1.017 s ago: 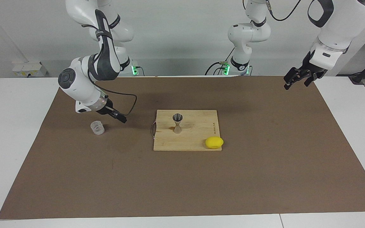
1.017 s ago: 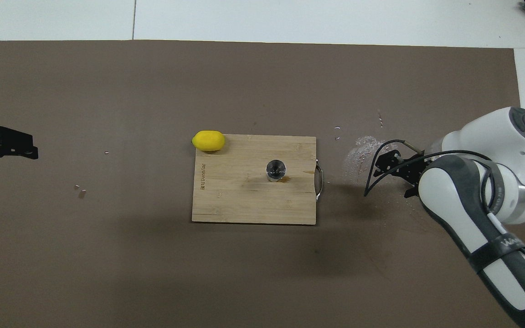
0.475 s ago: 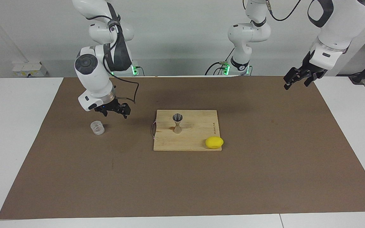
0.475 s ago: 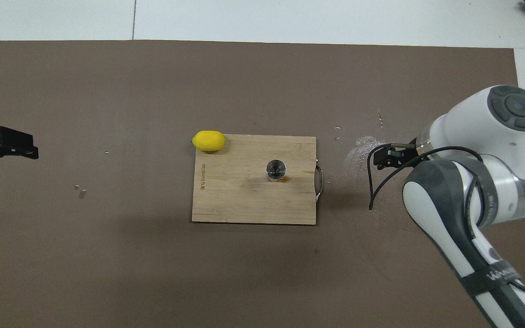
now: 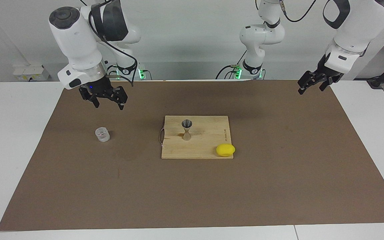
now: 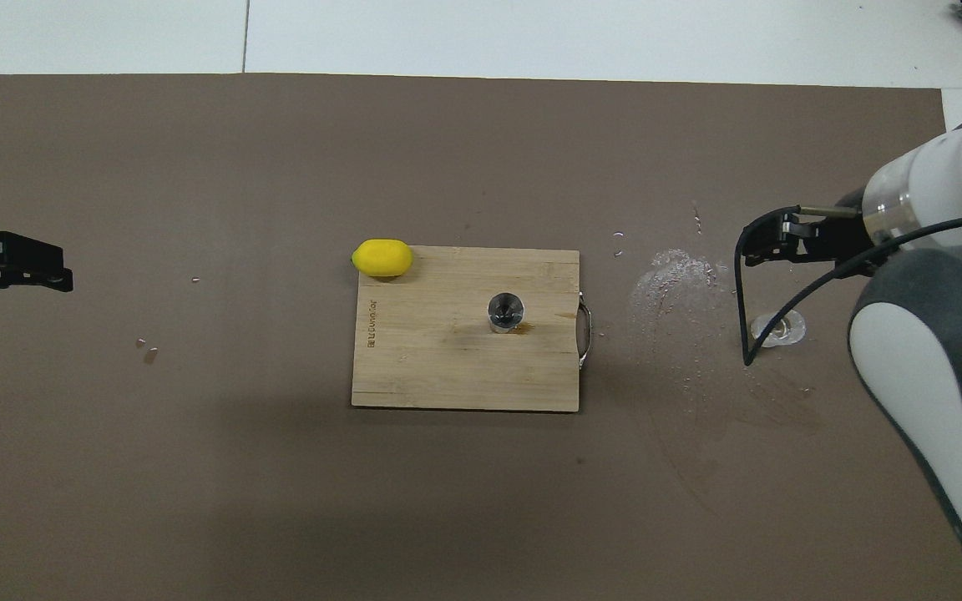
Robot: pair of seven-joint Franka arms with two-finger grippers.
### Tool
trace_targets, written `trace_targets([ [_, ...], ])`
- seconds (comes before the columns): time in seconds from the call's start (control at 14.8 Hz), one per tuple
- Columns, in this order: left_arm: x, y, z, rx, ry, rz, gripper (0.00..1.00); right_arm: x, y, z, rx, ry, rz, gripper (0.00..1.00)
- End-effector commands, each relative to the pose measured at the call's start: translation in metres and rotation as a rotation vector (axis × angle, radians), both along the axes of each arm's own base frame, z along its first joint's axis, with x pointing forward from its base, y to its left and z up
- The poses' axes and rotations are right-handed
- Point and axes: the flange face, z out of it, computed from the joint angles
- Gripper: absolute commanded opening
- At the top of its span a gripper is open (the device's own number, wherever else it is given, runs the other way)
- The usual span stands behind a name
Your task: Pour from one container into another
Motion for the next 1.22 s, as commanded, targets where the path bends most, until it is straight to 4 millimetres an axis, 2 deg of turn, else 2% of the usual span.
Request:
trace_targets([
  [0.0, -0.004, -0.003, 0.001, 0.017, -0.012, 0.008, 1.0, 0.001, -0.012, 0.019, -0.018, 0.012, 0.01, 1.0],
  [0.14, -0.005, -0.003, 0.001, 0.017, -0.01, 0.008, 1.0, -0.006, -0.014, 0.034, -0.021, -0.003, 0.006, 1.0],
  [0.2, -0.005, -0.003, 0.001, 0.017, -0.01, 0.008, 1.0, -0.009, -0.014, 0.035, -0.026, 0.005, 0.006, 1.0],
  [0.61, -0.004, -0.003, 0.001, 0.017, -0.012, 0.008, 1.0, -0.053, -0.008, 0.016, -0.047, 0.079, 0.017, 1.0],
  [0.75, -0.004, -0.003, 0.001, 0.017, -0.012, 0.008, 1.0, -0.054, -0.01, 0.012, -0.046, 0.07, 0.019, 1.0],
  [1.15, -0.007, -0.004, 0.003, 0.017, -0.006, 0.006, 1.0, -0.038, -0.014, 0.019, -0.034, -0.007, 0.037, 1.0],
])
